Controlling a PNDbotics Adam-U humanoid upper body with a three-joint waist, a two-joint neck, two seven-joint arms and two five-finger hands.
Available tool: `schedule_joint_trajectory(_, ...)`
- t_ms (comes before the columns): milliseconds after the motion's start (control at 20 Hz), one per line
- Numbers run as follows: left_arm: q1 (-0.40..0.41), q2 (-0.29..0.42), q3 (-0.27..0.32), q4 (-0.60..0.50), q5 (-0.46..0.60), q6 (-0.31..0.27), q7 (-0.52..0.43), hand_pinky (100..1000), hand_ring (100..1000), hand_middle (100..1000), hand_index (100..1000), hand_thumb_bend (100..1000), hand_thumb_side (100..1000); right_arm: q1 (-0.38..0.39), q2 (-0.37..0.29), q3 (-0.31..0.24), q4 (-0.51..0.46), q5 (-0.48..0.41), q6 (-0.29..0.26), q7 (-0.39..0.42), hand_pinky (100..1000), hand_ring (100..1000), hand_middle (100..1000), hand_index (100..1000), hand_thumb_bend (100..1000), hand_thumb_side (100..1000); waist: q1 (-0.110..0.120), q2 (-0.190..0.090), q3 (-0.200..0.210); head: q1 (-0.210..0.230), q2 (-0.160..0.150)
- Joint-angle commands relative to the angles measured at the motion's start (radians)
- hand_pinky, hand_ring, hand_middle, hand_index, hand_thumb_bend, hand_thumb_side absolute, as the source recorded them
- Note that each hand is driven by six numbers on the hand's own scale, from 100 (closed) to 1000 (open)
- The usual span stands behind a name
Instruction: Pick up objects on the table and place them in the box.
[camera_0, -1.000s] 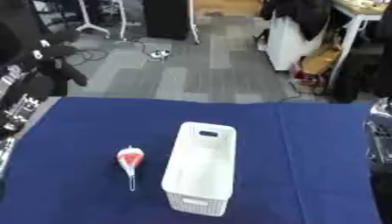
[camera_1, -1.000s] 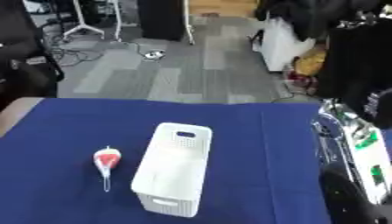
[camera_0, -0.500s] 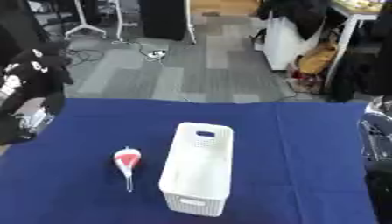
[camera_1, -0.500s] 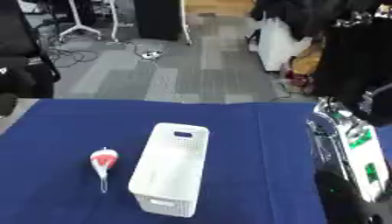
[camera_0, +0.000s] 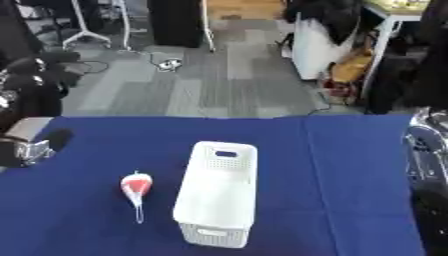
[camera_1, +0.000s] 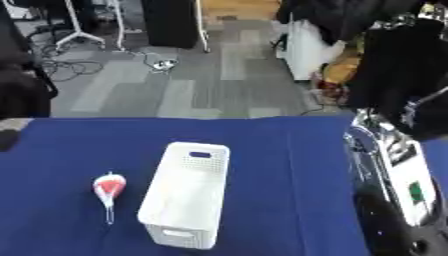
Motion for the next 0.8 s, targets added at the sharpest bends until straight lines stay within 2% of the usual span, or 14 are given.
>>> schedule_joint_trajectory(50, -0.061, 0.1, -0.09, 0.0, -0.044, -0.014, 0.037, 938, 749, 840, 878, 342, 779, -0.011, -0.012, -0.002, -0.014, -0.001, 0.002, 0.005, 272, 418, 419, 610, 100, 1000, 0.008, -0.013, -0.004, 0.003, -0.008)
schedule_joint_trajectory(200, -0.135, 0.121, -0.191, 0.016, -0.151, -0.015, 0.037, 984, 782, 846, 881, 388, 785, -0.011, -0.013, -0.002, -0.014, -0.002, 0.002, 0.005, 274, 420, 422, 612, 100, 1000, 0.011, -0.014, -0.007, -0.002, -0.012)
schedule_joint_trajectory(250, -0.158, 0.123, -0.222, 0.02, -0.202, -0.015, 0.044, 1000, 818, 850, 882, 471, 779, -0.011, -0.013, -0.002, -0.014, -0.001, 0.002, 0.003, 277, 421, 426, 617, 100, 1000, 0.013, -0.015, -0.008, -0.004, -0.016)
schedule_joint_trajectory(350, -0.204, 0.119, -0.288, 0.028, -0.344, -0.015, 0.08, 1000, 854, 847, 877, 579, 764, -0.011, -0.013, -0.002, -0.014, 0.001, 0.002, -0.002, 279, 423, 428, 618, 100, 1000, 0.015, -0.015, -0.011, -0.007, -0.022)
schedule_joint_trajectory(400, -0.224, 0.114, -0.321, 0.034, -0.435, -0.015, 0.121, 1000, 855, 844, 875, 590, 758, -0.011, -0.013, -0.002, -0.014, 0.002, 0.002, -0.006, 279, 423, 428, 619, 100, 1000, 0.016, -0.015, -0.012, -0.009, -0.025)
schedule_joint_trajectory(450, -0.243, 0.109, -0.353, 0.037, -0.537, -0.015, 0.181, 1000, 870, 817, 857, 684, 708, -0.012, -0.012, -0.002, -0.014, 0.004, 0.002, -0.009, 280, 423, 430, 620, 100, 1000, 0.017, -0.015, -0.014, -0.009, -0.029)
schedule_joint_trajectory(600, -0.285, 0.092, -0.437, 0.097, -0.955, -0.015, 0.482, 1000, 891, 824, 859, 719, 714, -0.014, -0.009, 0.0, -0.014, 0.009, 0.003, -0.015, 282, 424, 429, 620, 100, 1000, 0.02, -0.015, -0.018, -0.011, -0.038)
schedule_joint_trajectory(750, -0.312, 0.054, -0.436, 0.286, -1.403, -0.015, 0.856, 1000, 903, 841, 863, 727, 736, -0.015, -0.005, 0.0, -0.014, 0.01, 0.004, -0.021, 283, 424, 428, 622, 100, 1000, 0.02, -0.015, -0.021, -0.014, -0.048)
schedule_joint_trajectory(800, -0.322, 0.032, -0.421, 0.349, -1.523, -0.015, 0.924, 1000, 904, 842, 863, 726, 739, -0.015, -0.004, 0.0, -0.014, 0.01, 0.005, -0.022, 283, 424, 428, 621, 100, 1000, 0.02, -0.015, -0.021, -0.015, -0.05)
